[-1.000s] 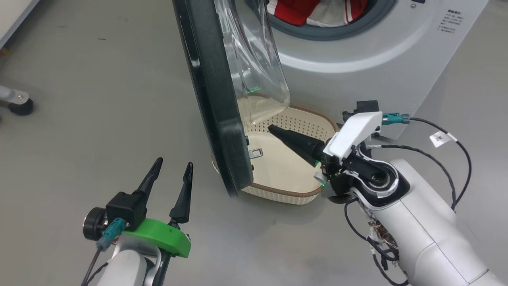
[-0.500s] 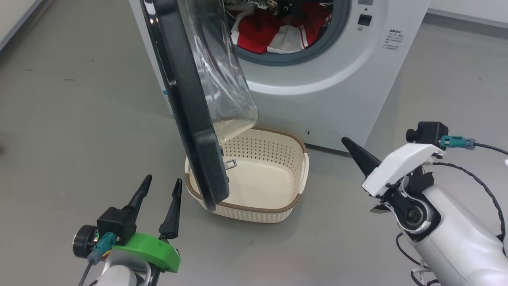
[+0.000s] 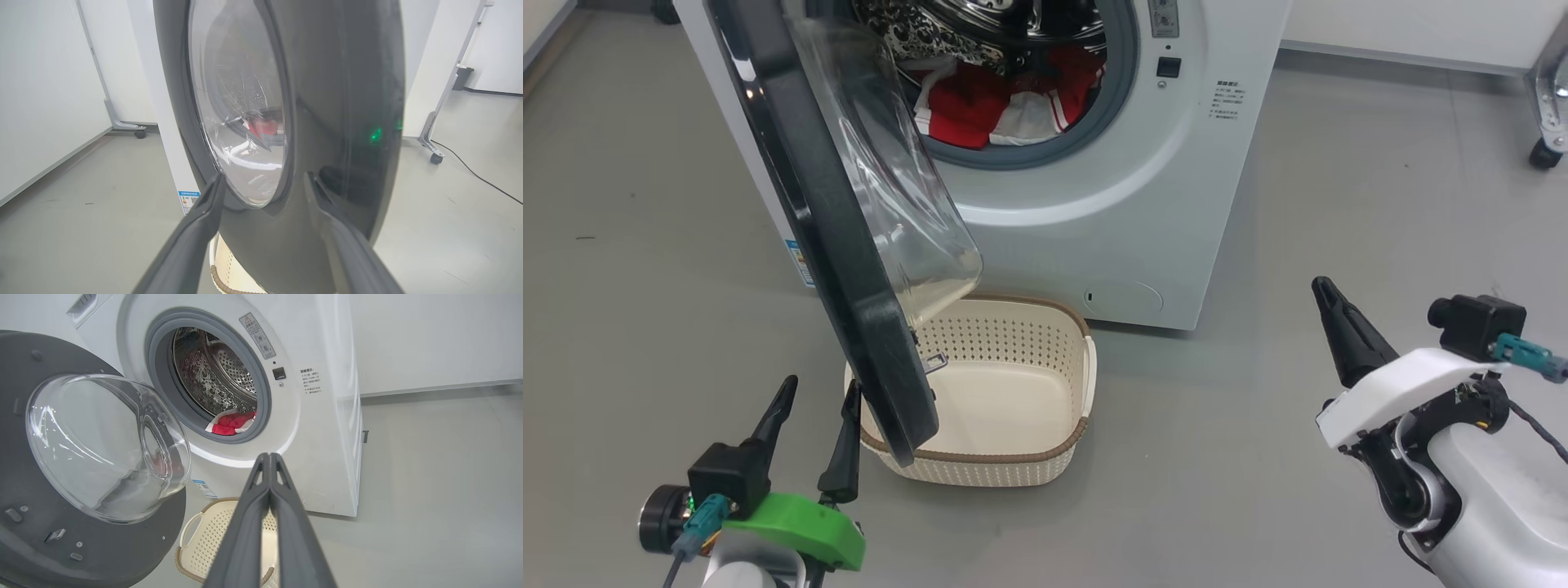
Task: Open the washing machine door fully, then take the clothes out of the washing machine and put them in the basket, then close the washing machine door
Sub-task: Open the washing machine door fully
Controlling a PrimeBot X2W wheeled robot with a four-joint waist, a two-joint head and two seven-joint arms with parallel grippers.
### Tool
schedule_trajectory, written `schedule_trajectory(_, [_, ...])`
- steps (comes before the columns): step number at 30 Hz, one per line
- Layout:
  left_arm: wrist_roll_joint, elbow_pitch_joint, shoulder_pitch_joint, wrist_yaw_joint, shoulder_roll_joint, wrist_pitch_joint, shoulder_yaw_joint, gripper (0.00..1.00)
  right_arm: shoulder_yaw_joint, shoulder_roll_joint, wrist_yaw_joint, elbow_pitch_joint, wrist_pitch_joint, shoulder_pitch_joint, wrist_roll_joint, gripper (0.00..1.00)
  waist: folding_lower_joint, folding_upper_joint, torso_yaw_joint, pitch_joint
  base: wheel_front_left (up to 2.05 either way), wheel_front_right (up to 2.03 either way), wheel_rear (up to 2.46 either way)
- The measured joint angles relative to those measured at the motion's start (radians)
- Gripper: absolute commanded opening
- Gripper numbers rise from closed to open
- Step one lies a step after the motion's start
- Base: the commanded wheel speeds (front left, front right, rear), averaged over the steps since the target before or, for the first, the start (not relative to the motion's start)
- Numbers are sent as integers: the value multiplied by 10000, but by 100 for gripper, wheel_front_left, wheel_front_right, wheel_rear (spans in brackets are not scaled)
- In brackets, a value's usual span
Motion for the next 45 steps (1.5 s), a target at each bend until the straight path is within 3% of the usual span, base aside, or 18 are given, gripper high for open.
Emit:
schedule_trajectory(5, [0,-59,12,21,23,0,109,100,-117,-58,-384,-194,-765,652,-276,0,0,0,-297,-89,0,0,0])
schedule_trajectory(17, [-2,-263,224,31,81,0,385,100,-644,-263,-1225,-949,-805,1836,-1243,0,0,0,-745,-74,0,0,0])
schedule_trajectory(31, [-2,-272,263,31,90,0,477,100,-2441,336,-1578,-2080,-805,3126,-2522,0,0,0,-875,34,0,0,0])
schedule_trajectory(33, [-2,-272,266,31,90,0,489,100,-2594,477,-1586,-2174,-805,3267,-2692,42,0,0,-874,40,0,0,0])
schedule_trajectory(34, [-2,-272,267,31,90,0,493,100,-2669,554,-1586,-2228,-805,3351,-2740,89,0,0,-871,42,0,0,0])
schedule_trajectory(35, [-2,-272,267,31,88,0,493,100,-2748,635,-1588,-2278,-805,3430,-2819,100,0,0,-868,45,0,0,0])
schedule_trajectory(45, [-2,-276,273,25,79,0,491,100,-3193,1001,-1657,-2658,-805,4016,-3597,100,0,0,-806,43,0,0,0])
